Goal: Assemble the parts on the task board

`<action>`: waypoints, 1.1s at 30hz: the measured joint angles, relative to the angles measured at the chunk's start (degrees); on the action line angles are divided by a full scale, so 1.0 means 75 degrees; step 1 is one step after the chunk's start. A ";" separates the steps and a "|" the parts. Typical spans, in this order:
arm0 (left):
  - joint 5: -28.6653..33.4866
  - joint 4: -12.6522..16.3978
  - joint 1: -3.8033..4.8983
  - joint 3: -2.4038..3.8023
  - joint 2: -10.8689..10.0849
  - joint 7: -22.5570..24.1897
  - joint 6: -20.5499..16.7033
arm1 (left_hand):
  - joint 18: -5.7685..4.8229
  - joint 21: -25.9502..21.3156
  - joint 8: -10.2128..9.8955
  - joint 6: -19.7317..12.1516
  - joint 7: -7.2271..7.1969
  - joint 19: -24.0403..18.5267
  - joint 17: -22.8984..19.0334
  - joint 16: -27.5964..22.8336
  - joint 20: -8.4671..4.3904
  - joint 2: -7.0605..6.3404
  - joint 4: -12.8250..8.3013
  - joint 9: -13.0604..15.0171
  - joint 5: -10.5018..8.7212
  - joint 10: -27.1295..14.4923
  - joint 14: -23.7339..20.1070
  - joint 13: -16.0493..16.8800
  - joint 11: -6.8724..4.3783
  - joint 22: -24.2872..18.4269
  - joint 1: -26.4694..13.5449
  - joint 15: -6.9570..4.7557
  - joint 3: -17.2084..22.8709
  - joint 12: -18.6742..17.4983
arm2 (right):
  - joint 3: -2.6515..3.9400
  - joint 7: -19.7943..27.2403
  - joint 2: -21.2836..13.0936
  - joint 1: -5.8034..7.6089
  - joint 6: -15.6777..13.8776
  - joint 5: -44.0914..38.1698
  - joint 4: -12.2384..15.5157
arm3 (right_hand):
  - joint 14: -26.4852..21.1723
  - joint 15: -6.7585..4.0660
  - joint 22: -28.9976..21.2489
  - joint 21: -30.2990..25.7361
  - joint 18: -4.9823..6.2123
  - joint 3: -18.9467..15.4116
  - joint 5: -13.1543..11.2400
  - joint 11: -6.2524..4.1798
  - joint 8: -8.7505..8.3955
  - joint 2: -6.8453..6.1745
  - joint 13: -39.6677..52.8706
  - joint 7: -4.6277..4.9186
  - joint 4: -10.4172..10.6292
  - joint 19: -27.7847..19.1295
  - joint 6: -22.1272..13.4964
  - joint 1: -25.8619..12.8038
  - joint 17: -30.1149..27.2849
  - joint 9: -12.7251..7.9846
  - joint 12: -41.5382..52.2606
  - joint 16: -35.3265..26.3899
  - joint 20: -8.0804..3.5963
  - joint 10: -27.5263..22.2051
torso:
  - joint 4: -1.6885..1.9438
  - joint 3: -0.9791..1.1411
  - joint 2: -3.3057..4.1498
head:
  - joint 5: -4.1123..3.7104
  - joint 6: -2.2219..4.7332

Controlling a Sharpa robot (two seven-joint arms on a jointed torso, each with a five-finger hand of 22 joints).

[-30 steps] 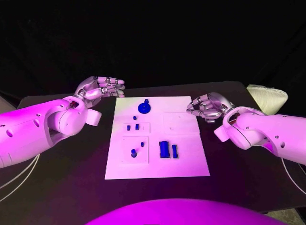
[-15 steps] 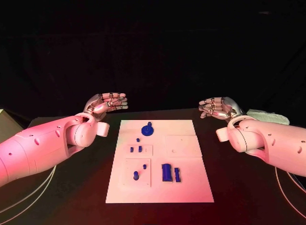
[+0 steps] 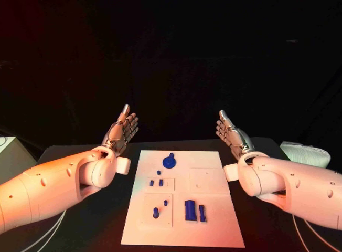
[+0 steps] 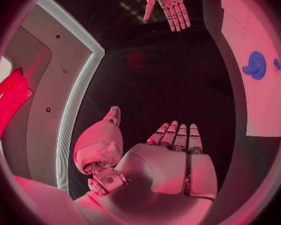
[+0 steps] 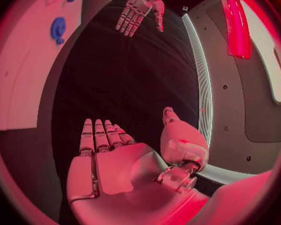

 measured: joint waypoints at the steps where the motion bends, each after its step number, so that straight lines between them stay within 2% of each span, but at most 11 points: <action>1: 0.0002 0.0158 -0.0037 0.0014 -0.0025 0.0007 -0.0168 | -0.0002 -0.0038 -0.0030 -0.0111 -0.0013 -0.0094 -0.0030 -0.0038 -0.0037 0.0022 -0.0004 -0.0027 -0.0027 -0.0183 -0.0103 -0.0008 -0.0023 -0.0045 -0.0468 -0.0020 -0.0067 -0.0032 | 0.0067 0.0064 0.0014 -0.0065 -0.0095 0.0109 0.0163 | -0.0187 -0.0010 -0.0081 0.0000 -0.0001 -0.0064 -0.0018 -0.0015 -0.0027 0.0023 -0.0040 -0.0022 -0.0011 -0.0203 -0.0105 -0.0383 -0.0058 -0.0045 -0.0010 -0.0056 -0.0021 -0.0187 | 0.0024 0.0005 -0.0027 | 0.0001 0.0051; 3: 0.0007 0.0533 -0.0128 0.0047 -0.0081 0.0025 -0.0584 | -0.0002 -0.0043 -0.0056 -0.0229 -0.0044 -0.0188 -0.0066 -0.0043 -0.0083 0.0048 -0.0013 -0.0055 -0.0027 -0.0391 -0.0223 -0.0014 -0.0041 -0.0092 -0.0985 -0.0037 -0.0143 -0.0036 | 0.0188 0.0212 0.0041 -0.0183 -0.0308 0.0355 0.0473 | -0.0406 -0.0022 -0.0178 0.0000 -0.0001 -0.0142 -0.0047 -0.0034 -0.0043 0.0052 -0.0089 -0.0050 -0.0029 -0.0442 -0.0228 -0.0845 -0.0125 -0.0096 -0.0059 -0.0114 -0.0043 -0.0413 | 0.0070 0.0009 -0.0082 | 0.0001 0.0147; 6: 0.0018 0.1071 -0.0257 0.0089 -0.0151 0.0061 -0.1250 | -0.0002 -0.0103 -0.0089 -0.0340 -0.0081 -0.0308 -0.0104 -0.0103 -0.0122 0.0078 -0.0022 -0.0091 -0.0060 -0.0630 -0.0337 -0.0021 -0.0069 -0.0145 -0.1575 -0.0065 -0.0217 -0.0036 | 0.0302 0.0400 0.0047 -0.0297 -0.0584 0.0665 0.0747 | -0.0657 -0.0031 -0.0283 -0.0005 0.0000 -0.0209 -0.0083 -0.0052 -0.0071 0.0085 -0.0143 -0.0099 -0.0033 -0.0710 -0.0352 -0.1356 -0.0198 -0.0155 -0.0059 -0.0171 -0.0067 -0.0659 | 0.0116 0.0012 -0.0137 | 0.0001 0.0231; 7: 0.0022 0.1216 -0.0293 0.0102 -0.0170 0.0073 -0.1451 | -0.0002 -0.0103 -0.0096 -0.0365 -0.0078 -0.0308 -0.0114 -0.0103 -0.0122 0.0084 -0.0030 -0.0098 -0.0061 -0.0673 -0.0350 -0.0023 -0.0079 -0.0156 -0.1699 -0.0055 -0.0225 -0.0036 | 0.0322 0.0448 0.0047 -0.0319 -0.0656 0.0746 0.0798 | -0.0710 -0.0032 -0.0308 -0.0028 -0.0001 -0.0226 -0.0088 -0.0057 -0.0087 0.0092 -0.0155 -0.0079 -0.0049 -0.0764 -0.0372 -0.1461 -0.0215 -0.0164 -0.0059 -0.0173 -0.0070 -0.0708 | 0.0127 0.0015 -0.0146 | 0.0001 0.0240; 9: 0.0032 0.1513 -0.0362 0.0127 -0.0212 0.0104 -0.1908 | -0.0002 -0.0103 -0.0096 -0.0417 -0.0078 -0.0349 -0.0127 -0.0103 -0.0163 0.0096 -0.0012 -0.0110 -0.0061 -0.0748 -0.0391 -0.0027 -0.0104 -0.0182 -0.1932 -0.0094 -0.0249 -0.0036 | 0.0344 0.0541 0.0047 -0.0350 -0.0797 0.0899 0.0869 | -0.0790 -0.0055 -0.0349 -0.0030 0.0000 -0.0266 -0.0088 -0.0077 -0.0115 0.0104 -0.0177 -0.0114 -0.0048 -0.0855 -0.0415 -0.1656 -0.0245 -0.0186 -0.0089 -0.0182 -0.0108 -0.0804 | 0.0141 0.0015 -0.0163 | 0.0001 0.0259; 11: 0.0040 0.1720 -0.0409 0.0143 -0.0245 0.0131 -0.2272 | -0.0002 -0.0128 -0.0096 -0.0433 -0.0093 -0.0377 -0.0135 -0.0134 -0.0135 0.0101 -0.0030 -0.0117 -0.0061 -0.0780 -0.0417 -0.0029 -0.0084 -0.0190 -0.2073 -0.0068 -0.0266 -0.0036 | 0.0346 0.0600 0.0047 -0.0355 -0.0883 0.0996 0.0884 | -0.0843 -0.0029 -0.0375 -0.0030 0.0000 -0.0266 -0.0088 -0.0058 -0.0115 0.0116 -0.0188 -0.0094 -0.0048 -0.0909 -0.0437 -0.1771 -0.0260 -0.0201 -0.0089 -0.0219 -0.0083 -0.0838 | 0.0147 0.0015 -0.0171 | 0.0002 0.0264; 14: 0.0053 0.1956 -0.0466 0.0161 -0.0281 0.0166 -0.2746 | -0.0002 -0.0138 -0.0131 -0.0530 -0.0104 -0.0434 -0.0146 -0.0134 -0.0191 0.0118 -0.0030 -0.0129 -0.0093 -0.0927 -0.0524 -0.0034 -0.0106 -0.0212 -0.2402 -0.0096 -0.0331 -0.0036 | 0.0347 0.0667 0.0044 -0.0356 -0.0978 0.1094 0.0886 | -0.0994 -0.0045 -0.0424 -0.0029 -0.0117 -0.0340 -0.0121 -0.0083 -0.0144 0.0121 -0.0216 -0.0125 -0.0059 -0.1072 -0.0541 -0.2054 -0.0294 -0.0226 -0.0089 -0.0255 -0.0108 -0.0999 | 0.0155 0.0015 -0.0177 | 0.0002 0.0267; 21: 0.0077 0.2177 -0.0513 0.0179 -0.0314 0.0234 -0.3498 | -0.0001 -0.0138 -0.0131 -0.0529 -0.0105 -0.0446 -0.0157 -0.0133 -0.0202 0.0128 -0.0031 -0.0136 -0.0093 -0.0944 -0.0525 -0.0038 -0.0109 -0.0224 -0.2419 -0.0095 -0.0330 -0.0036 | 0.0347 0.0764 0.0043 -0.0357 -0.1114 0.1236 0.0886 | -0.0993 -0.0045 -0.0439 -0.0029 -0.0117 -0.0340 -0.0122 -0.0083 -0.0144 0.0130 -0.0218 -0.0125 -0.0059 -0.1072 -0.0541 -0.2079 -0.0305 -0.0234 -0.0089 -0.0260 -0.0108 -0.1000 | 0.0160 0.0017 -0.0185 | 0.0002 0.0270; 33: 0.0098 0.2180 -0.0514 0.0181 -0.0317 0.0274 -0.3820 | 0.0000 -0.0138 -0.0131 -0.0528 -0.0105 -0.0445 -0.0157 -0.0133 -0.0202 0.0129 -0.0031 -0.0136 -0.0092 -0.0943 -0.0524 -0.0036 -0.0109 -0.0224 -0.2419 -0.0096 -0.0330 -0.0036 | 0.0347 0.0816 0.0043 -0.0358 -0.1188 0.1311 0.0886 | -0.0993 -0.0044 -0.0437 -0.0029 -0.0116 -0.0340 -0.0121 -0.0083 -0.0144 0.0130 -0.0217 -0.0124 -0.0059 -0.1072 -0.0541 -0.2079 -0.0303 -0.0233 -0.0089 -0.0261 -0.0108 -0.0999 | 0.0161 0.0017 -0.0188 | 0.0002 0.0271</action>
